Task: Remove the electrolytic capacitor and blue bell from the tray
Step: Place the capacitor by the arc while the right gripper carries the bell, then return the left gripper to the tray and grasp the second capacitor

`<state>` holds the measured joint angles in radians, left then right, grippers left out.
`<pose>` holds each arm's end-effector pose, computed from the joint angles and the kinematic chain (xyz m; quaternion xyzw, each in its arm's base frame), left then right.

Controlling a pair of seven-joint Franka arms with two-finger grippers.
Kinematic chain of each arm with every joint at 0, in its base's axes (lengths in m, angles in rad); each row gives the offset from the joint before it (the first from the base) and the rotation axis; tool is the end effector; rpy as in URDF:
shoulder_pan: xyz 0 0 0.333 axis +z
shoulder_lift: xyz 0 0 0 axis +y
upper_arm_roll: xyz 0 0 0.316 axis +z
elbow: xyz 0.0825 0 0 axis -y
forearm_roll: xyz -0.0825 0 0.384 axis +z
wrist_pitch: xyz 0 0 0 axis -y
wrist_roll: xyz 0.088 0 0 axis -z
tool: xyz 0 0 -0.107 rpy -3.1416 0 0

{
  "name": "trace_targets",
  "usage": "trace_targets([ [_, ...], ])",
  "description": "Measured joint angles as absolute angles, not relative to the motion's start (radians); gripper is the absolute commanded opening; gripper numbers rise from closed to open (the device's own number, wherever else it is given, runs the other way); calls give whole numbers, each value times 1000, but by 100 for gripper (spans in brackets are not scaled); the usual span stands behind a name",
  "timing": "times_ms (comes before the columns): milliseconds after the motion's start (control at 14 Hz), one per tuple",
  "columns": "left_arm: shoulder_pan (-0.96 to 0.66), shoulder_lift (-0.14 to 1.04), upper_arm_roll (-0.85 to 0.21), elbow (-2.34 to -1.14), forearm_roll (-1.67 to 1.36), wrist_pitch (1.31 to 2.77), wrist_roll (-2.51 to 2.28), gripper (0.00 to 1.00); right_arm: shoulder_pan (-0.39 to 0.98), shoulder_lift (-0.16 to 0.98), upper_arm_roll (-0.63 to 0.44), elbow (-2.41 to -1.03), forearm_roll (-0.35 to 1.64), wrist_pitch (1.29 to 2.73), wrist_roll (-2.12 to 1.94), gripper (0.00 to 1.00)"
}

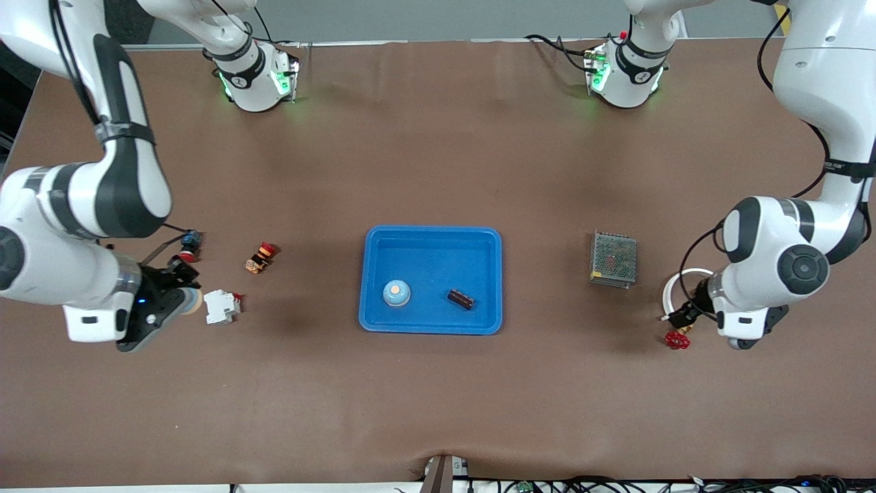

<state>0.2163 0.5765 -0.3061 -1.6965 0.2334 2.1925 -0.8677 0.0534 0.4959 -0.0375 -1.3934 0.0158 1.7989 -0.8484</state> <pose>0.6684 -0.0309 0.2688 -0.9426 -0.3331 0.0164 0.0197 0.6912 0.0169 0.4155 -0.9073 -0.4181 0.0417 0.0169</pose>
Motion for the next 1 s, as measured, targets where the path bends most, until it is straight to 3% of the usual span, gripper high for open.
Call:
trace_targets([
  [427, 74, 578, -325, -1669, 233, 2192, -1033, 100, -74, 605, -37, -1411, 16, 1950, -1140, 40],
  [997, -131, 675, -325, -1582, 233, 2202, -1305, 100, -111, 711, -37, -1413, 17, 2083, -1350, 40],
])
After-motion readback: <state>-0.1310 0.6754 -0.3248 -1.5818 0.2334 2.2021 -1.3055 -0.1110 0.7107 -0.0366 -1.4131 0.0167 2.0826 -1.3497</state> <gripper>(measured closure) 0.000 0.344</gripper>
